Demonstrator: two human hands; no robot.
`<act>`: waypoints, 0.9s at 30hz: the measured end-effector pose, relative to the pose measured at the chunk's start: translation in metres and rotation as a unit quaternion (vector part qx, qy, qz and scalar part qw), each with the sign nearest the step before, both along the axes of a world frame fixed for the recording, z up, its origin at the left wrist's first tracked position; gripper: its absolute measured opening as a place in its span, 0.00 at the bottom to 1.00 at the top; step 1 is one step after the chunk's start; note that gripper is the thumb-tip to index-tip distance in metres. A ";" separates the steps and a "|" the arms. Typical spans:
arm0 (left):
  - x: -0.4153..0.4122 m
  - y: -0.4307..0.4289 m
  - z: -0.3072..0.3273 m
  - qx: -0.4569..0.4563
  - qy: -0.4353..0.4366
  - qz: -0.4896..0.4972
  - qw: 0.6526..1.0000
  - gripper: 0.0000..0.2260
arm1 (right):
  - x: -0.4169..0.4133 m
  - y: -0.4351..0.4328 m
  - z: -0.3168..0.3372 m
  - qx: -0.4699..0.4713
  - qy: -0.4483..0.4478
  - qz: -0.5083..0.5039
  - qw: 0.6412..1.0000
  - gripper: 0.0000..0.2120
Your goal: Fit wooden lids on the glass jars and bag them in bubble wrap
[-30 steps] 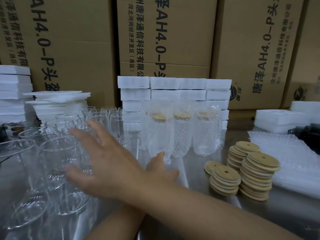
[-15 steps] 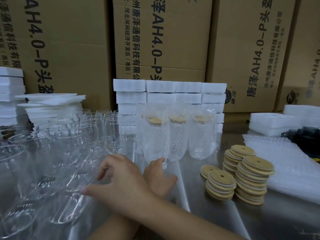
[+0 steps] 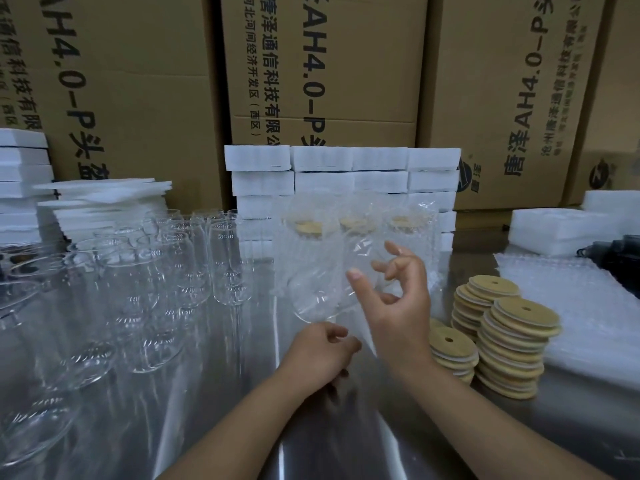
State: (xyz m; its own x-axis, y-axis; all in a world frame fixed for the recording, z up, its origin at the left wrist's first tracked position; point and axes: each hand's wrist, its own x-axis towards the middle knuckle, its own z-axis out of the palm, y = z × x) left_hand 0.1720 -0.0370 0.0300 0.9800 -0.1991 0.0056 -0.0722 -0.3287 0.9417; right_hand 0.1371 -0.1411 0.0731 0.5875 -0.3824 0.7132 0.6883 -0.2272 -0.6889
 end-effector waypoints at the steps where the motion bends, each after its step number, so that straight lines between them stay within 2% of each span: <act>1: 0.000 -0.001 0.000 -0.024 0.011 0.003 1.000 0.11 | 0.004 -0.004 -0.001 0.008 -0.004 -0.011 1.000 0.18; 3: -0.002 -0.003 0.002 -0.094 0.023 0.022 0.995 0.06 | 0.008 -0.007 -0.003 0.011 -0.007 -0.031 0.999 0.17; 4: 0.000 -0.002 0.001 -0.129 0.016 0.044 0.991 0.08 | 0.009 -0.008 -0.005 0.002 -0.004 -0.039 0.999 0.17; 5: 0.004 0.001 -0.001 -0.151 0.002 0.070 0.986 0.13 | 0.010 -0.008 -0.007 -0.012 0.001 -0.045 0.999 0.17; 7: 0.007 0.007 -0.002 -0.119 -0.041 0.099 0.987 0.29 | 0.010 -0.005 -0.013 -0.047 0.022 -0.052 0.997 0.21; 9: 0.009 0.009 -0.005 -0.068 -0.081 0.095 0.990 0.48 | 0.008 0.000 -0.016 -0.079 0.043 -0.047 0.995 0.31; 11: 0.006 0.008 -0.001 -0.085 -0.094 0.096 0.987 0.57 | 0.005 0.004 -0.018 -0.122 0.049 -0.040 0.990 0.39; 13: 0.010 0.008 0.002 -0.130 -0.120 0.097 0.979 0.54 | 0.003 0.006 -0.018 -0.176 0.047 -0.035 0.983 0.42; 16: 0.013 0.014 0.004 -0.094 -0.150 0.090 0.980 0.47 | -0.001 0.007 -0.017 -0.219 0.030 -0.013 0.975 0.41; 21: 0.008 0.016 0.003 -0.085 -0.147 0.082 0.982 0.47 | -0.006 0.005 -0.014 -0.213 0.029 0.016 0.976 0.33; 27: 0.010 0.017 0.001 -0.031 -0.161 0.067 0.984 0.44 | -0.007 0.005 -0.015 -0.196 0.070 0.033 0.978 0.34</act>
